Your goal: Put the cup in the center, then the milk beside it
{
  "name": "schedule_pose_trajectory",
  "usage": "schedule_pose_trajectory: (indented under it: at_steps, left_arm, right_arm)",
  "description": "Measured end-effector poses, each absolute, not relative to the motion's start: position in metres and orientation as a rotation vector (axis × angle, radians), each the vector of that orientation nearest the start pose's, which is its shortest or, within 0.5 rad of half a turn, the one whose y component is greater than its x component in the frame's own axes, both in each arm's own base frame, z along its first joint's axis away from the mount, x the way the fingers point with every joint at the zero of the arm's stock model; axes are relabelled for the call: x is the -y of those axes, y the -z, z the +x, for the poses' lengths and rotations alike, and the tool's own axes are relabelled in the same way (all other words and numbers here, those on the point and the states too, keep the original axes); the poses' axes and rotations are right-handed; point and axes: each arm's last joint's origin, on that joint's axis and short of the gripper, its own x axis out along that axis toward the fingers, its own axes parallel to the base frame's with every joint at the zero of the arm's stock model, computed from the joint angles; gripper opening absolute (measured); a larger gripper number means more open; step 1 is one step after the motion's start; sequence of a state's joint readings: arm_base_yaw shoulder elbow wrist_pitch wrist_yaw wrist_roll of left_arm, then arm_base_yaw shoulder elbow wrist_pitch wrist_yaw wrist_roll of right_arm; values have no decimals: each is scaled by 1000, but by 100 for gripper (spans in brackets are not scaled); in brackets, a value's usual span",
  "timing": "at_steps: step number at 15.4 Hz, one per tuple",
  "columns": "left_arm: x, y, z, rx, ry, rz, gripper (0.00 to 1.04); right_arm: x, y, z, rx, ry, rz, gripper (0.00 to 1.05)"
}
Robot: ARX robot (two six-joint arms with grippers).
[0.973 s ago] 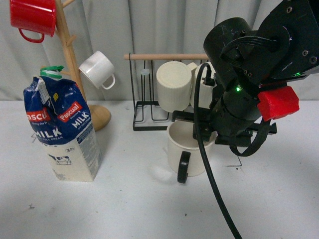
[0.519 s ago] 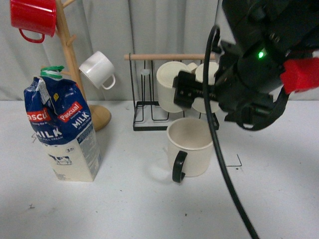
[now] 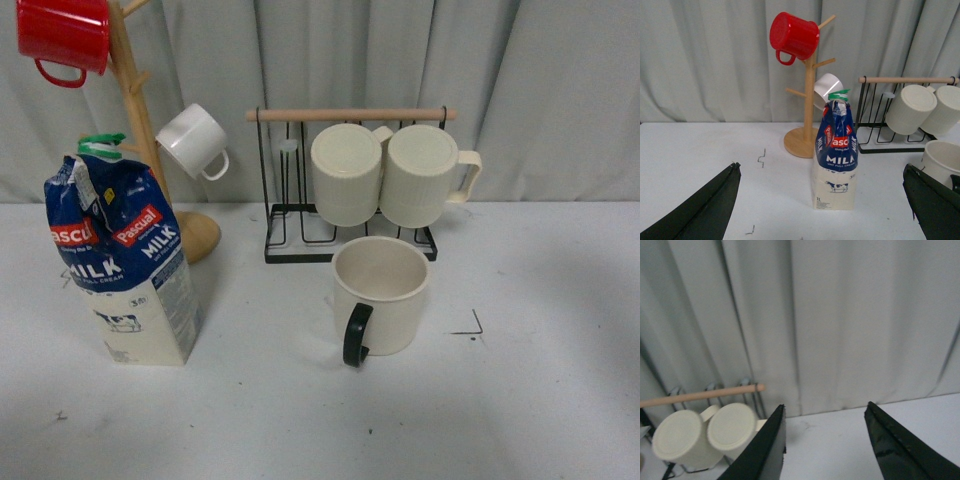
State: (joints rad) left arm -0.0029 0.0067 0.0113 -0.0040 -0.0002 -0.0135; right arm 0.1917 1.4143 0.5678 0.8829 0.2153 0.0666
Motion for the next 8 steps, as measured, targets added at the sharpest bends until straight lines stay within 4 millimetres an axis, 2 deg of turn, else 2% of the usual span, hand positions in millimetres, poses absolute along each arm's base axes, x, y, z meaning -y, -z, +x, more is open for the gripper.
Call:
schedule_pose_trajectory:
  at_steps: [1, 3, 4, 6, 8]
  left_arm:
    - [0, -167, 97, 1, 3, -13, 98]
    - [0, -166, 97, 1, 2, -13, 98]
    - [0, -166, 97, 1, 2, -13, 98]
    - [0, -167, 97, 1, 3, -13, 98]
    - [0, -166, 97, 1, 2, -13, 98]
  right_arm:
    - [-40, -221, 262, 58, 25, 54, 39]
    - [-32, -192, 233, -27, -9, 10, 12]
    - [-27, -189, 224, -29, -1, 3, 1]
    - [-18, -189, 203, 9, 11, 7, 2]
    - [-13, -179, 185, -17, 0, 4, 2]
